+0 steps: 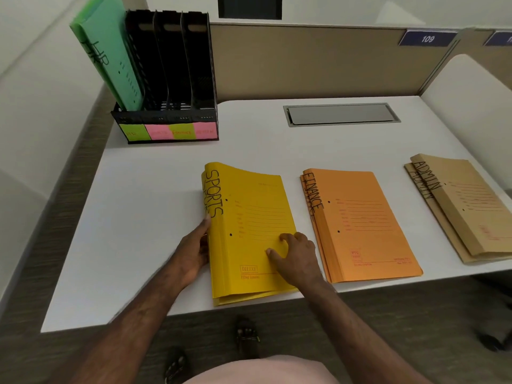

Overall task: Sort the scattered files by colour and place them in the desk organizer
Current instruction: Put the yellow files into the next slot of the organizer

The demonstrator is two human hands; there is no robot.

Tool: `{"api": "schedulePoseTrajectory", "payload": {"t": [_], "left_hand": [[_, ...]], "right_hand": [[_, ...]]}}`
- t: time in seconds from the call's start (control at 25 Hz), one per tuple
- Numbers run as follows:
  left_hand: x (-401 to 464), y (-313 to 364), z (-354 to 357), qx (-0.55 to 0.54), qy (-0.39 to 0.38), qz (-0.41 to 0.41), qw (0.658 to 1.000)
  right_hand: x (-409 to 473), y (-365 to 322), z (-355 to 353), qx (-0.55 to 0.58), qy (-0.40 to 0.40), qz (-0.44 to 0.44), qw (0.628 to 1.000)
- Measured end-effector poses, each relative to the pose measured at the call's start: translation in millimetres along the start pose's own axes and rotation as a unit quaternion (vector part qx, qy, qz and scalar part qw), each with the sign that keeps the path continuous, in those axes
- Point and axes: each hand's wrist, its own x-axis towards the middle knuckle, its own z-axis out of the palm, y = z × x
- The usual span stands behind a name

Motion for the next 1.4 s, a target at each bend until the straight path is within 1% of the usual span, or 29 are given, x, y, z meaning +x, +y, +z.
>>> {"api": "schedulePoseTrajectory", "payload": {"t": [0.12, 0.28, 0.4, 0.6, 0.76, 1.0, 1.24, 1.4], "left_hand": [[2, -3, 0, -0.086, -0.028, -0.009, 0.996], [-2, -6, -1, -0.107, -0.056, -0.021, 0.992], [-4, -2, -5, -0.082, -0.084, -0.019, 0.993], [-9, 4, -21, -0.026, -0.183, -0.018, 0.983], [-24, 10, -36, -0.029, -0.239, 0.005, 0.97], [-48, 36, -62, 0.045, -0.273, 0.062, 0.959], [-65, 69, -92, 0.108, -0.285, 0.121, 0.945], [-80, 95, -113, 0.159, -0.287, 0.173, 0.929]], "right_hand": [[-5, -1, -1, 0.03, -0.011, -0.002, 0.999], [-15, -13, -1, 0.061, -0.009, -0.016, 0.998], [-25, -30, 1, 0.088, -0.016, -0.035, 0.995], [-43, -70, 2, 0.144, -0.008, -0.076, 0.987], [-57, -101, 3, 0.198, -0.016, -0.083, 0.977], [-75, -142, 3, 0.267, -0.033, -0.077, 0.96], [-84, -183, 4, 0.302, -0.054, -0.101, 0.946], [-85, -208, 6, 0.353, -0.056, -0.119, 0.926]]}}
